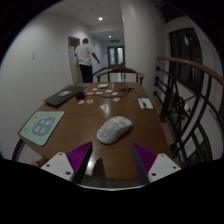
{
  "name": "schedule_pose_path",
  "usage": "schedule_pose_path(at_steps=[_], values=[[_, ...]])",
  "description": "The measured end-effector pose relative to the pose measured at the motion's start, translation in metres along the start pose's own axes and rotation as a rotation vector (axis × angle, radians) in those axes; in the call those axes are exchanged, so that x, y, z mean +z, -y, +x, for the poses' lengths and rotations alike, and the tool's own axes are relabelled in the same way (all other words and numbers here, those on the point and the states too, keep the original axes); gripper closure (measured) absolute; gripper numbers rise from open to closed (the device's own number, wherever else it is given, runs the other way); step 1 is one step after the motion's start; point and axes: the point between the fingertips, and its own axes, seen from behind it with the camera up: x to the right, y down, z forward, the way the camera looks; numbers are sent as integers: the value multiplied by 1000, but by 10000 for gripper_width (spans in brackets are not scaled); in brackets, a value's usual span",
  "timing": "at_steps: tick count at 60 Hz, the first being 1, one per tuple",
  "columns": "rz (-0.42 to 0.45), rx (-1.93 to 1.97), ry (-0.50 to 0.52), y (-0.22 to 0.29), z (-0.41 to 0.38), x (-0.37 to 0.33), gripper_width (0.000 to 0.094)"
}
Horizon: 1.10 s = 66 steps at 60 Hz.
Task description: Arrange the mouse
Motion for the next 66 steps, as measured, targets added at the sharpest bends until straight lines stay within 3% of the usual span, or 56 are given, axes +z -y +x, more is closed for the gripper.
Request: schedule_pose_path(at_steps=[10,26,33,35,46,49,59,66], values=[[-42,-23,2,2,-21,45,145],[-22,2,-97,41,-13,102,138],[-34,34,-119,44,-11,108,299],[-28,46,-134,44,-9,107,394],[-23,76,-136,45,-8,102,572],[-36,106,-153,46,-10,92,585],[179,65,-178,144,-85,28,585],[260,71,-48,188,-205,6,550]])
